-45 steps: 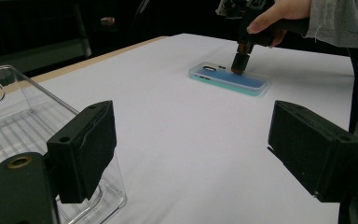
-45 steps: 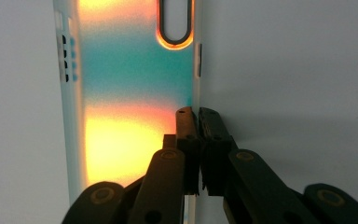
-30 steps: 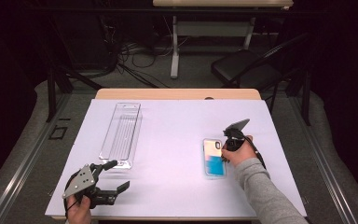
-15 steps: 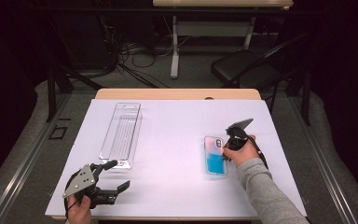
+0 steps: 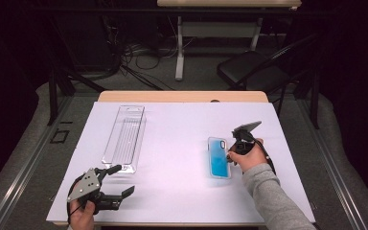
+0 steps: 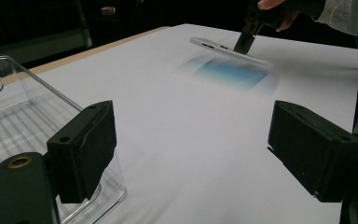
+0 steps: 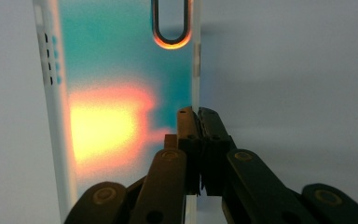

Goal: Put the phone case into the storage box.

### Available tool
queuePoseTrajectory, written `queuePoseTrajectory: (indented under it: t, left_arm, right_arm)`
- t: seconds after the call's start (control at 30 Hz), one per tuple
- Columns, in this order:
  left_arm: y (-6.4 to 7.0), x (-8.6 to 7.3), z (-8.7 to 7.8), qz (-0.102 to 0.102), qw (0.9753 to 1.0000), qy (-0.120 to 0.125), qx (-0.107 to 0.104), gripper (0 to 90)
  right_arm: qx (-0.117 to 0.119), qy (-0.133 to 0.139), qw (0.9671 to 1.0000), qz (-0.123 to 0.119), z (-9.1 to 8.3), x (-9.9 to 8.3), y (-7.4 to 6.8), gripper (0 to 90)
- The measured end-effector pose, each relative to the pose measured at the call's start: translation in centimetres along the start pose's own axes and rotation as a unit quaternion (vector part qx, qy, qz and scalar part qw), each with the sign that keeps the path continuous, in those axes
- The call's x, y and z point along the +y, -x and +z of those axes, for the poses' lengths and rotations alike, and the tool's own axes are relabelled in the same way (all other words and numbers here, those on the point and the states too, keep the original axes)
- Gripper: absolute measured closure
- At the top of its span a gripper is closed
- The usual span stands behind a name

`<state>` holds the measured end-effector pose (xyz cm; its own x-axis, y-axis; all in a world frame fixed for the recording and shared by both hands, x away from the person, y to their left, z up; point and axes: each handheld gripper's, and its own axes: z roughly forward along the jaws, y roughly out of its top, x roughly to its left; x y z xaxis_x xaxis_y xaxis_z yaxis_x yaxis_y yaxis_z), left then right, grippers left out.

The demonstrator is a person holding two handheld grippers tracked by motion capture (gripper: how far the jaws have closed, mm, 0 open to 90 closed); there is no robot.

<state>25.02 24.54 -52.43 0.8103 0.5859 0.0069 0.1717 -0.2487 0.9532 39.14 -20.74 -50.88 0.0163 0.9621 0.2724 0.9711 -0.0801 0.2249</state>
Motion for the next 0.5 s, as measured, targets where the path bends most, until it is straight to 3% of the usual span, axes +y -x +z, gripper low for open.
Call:
queuePoseTrajectory:
  t: [0.03, 0.27, 0.5]
  left_arm:
    - [-0.02, 0.0, 0.0, -0.001, 1.0, 0.0, 0.001, 15.6]
    - [-0.04, -0.01, -0.01, -0.004, 1.0, 0.001, 0.004, 15.6]
    - [-0.1, 0.01, 0.07, -0.013, 0.9999, 0.001, -0.001, 15.6]
  right_arm:
    - [0.01, 0.014, 0.9998, -0.003, -0.19, -0.17, -0.15, 89.0]
    - [0.017, 0.031, 0.9992, -0.017, -0.75, -0.42, -0.36, 88.9]
    - [0.039, 0.074, 0.9957, -0.039, -1.16, -1.16, -0.23, 89.0]
